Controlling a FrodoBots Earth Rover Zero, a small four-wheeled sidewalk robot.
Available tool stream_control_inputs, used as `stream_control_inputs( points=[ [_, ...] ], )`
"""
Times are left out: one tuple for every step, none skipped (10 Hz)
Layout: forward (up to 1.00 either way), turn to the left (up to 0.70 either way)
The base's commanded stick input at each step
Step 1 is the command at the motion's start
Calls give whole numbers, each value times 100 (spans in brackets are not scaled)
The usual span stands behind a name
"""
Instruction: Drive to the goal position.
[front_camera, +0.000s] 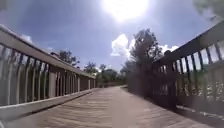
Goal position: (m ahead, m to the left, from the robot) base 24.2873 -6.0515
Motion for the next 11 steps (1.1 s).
stream_control_inputs(
  points=[
    [70,0],
    [70,0],
    [70,0],
    [70,0],
    [70,0],
    [70,0],
    [70,0],
    [70,0],
    [70,0],
    [70,0],
    [70,0]
  ],
)
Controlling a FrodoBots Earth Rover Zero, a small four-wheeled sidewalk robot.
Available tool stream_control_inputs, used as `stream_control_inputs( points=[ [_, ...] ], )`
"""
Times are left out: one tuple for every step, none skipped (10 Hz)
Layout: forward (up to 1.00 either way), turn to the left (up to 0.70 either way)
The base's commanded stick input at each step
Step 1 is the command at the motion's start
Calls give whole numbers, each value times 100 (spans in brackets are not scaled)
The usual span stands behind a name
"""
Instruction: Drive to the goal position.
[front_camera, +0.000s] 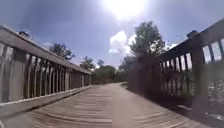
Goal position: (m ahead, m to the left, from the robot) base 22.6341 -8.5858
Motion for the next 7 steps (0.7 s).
stream_control_inputs(
  points=[
    [70,0],
    [70,0],
    [70,0],
    [70,0],
    [70,0],
    [70,0],
    [70,0]
  ],
)
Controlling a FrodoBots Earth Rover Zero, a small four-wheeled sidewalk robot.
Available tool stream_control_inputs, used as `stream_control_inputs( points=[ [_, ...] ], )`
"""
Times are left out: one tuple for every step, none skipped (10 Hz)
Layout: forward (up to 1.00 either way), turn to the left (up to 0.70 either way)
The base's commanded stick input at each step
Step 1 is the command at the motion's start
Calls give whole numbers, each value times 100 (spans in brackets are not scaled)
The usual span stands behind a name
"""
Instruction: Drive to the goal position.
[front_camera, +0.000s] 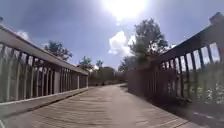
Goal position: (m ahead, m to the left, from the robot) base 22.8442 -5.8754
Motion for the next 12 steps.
stream_control_inputs(
  points=[
    [70,0],
    [70,0],
    [70,0],
    [70,0],
    [70,0],
    [70,0],
    [70,0],
    [70,0],
    [70,0],
    [70,0],
    [70,0],
    [70,0]
  ],
)
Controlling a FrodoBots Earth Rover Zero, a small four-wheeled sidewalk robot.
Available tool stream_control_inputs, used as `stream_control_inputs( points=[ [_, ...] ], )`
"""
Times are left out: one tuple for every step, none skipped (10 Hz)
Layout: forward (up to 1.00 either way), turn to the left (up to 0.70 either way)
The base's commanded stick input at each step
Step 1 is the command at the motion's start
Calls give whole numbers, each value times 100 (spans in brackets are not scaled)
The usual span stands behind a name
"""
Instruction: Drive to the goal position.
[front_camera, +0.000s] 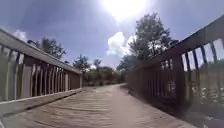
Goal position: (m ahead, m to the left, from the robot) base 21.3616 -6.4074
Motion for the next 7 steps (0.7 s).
stream_control_inputs(
  points=[
    [70,0],
    [70,0],
    [70,0],
    [70,0],
    [70,0],
    [70,0],
    [70,0]
  ],
)
